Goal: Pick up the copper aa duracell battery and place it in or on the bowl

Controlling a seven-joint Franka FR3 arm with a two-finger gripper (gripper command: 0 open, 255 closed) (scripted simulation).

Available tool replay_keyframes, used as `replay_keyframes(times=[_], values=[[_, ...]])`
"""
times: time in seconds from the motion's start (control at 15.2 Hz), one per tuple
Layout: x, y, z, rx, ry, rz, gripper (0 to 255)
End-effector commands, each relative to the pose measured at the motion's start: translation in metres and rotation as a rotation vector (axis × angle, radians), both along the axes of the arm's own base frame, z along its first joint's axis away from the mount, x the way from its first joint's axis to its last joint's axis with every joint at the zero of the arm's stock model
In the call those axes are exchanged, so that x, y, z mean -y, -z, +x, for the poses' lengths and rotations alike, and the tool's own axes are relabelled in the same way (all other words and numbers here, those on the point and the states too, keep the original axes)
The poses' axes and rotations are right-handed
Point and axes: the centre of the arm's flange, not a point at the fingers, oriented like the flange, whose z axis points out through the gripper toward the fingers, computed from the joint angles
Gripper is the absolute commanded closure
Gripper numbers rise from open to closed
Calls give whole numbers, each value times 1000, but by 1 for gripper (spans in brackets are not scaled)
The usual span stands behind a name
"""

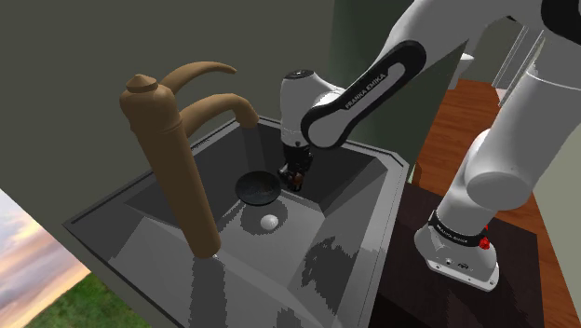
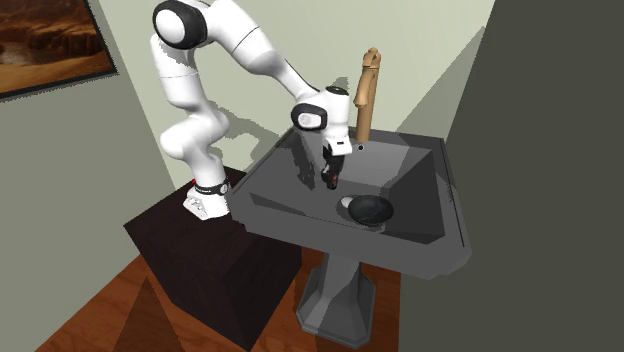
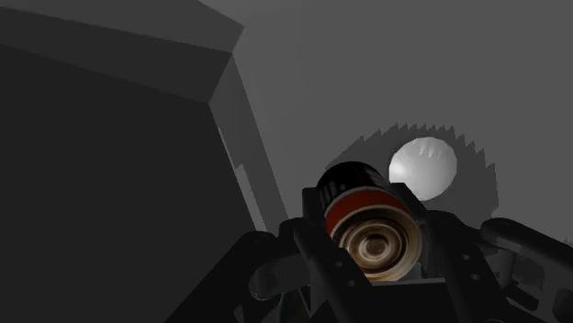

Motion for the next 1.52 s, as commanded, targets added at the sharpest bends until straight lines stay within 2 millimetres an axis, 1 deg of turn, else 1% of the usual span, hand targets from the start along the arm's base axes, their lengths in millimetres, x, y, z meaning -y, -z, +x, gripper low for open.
replay_keyframes(times=[0.0, 0.73, 1.45], values=[[-2, 1, 27, 0, 0, 0, 255], [-21, 4, 173, 0, 0, 0, 255], [-21, 62, 173, 0, 0, 0, 255]])
